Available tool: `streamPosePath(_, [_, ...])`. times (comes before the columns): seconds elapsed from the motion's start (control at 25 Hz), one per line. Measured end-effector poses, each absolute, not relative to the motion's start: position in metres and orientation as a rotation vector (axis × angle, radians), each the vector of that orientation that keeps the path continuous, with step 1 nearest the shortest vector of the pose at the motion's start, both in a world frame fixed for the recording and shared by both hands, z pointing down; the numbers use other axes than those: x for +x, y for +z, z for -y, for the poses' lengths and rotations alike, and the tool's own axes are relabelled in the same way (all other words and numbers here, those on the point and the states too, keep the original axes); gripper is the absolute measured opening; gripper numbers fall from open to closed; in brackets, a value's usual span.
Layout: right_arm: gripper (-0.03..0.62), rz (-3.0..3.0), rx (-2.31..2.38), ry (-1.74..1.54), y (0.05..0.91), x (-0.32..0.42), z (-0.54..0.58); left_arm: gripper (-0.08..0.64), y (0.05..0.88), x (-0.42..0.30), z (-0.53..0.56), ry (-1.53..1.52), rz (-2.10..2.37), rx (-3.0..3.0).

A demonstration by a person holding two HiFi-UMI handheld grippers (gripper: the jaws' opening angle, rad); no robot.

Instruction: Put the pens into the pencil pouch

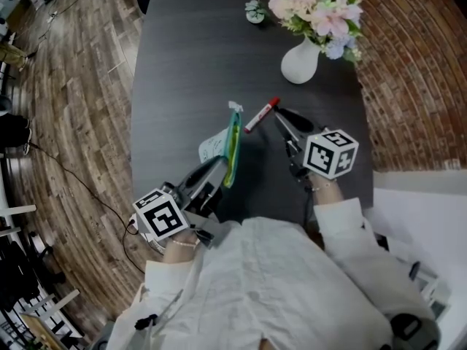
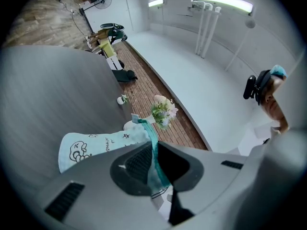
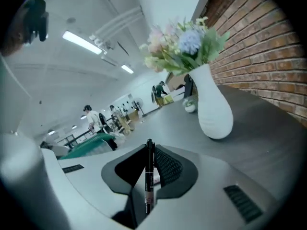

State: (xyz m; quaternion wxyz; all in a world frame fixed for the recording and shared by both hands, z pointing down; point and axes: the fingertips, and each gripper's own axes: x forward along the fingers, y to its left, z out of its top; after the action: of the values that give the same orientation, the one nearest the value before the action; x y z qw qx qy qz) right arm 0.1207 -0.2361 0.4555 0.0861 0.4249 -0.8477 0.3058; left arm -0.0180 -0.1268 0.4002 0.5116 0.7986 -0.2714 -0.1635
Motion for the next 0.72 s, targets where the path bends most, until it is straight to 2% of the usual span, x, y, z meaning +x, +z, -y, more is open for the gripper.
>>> streamPosePath(0.4, [0.058, 3.001, 1.080, 0.647, 0.323, 0.047, 0.208, 0.040, 0.405, -0.019, 0.125, -0.400, 0.657, 1.913])
streamPosePath(0.72, [0.058, 3.183, 1.092, 0.604, 0.282, 0.008, 0.203, 0.040, 0.406, -0.015, 0.123, -0.410, 0.652, 1.913])
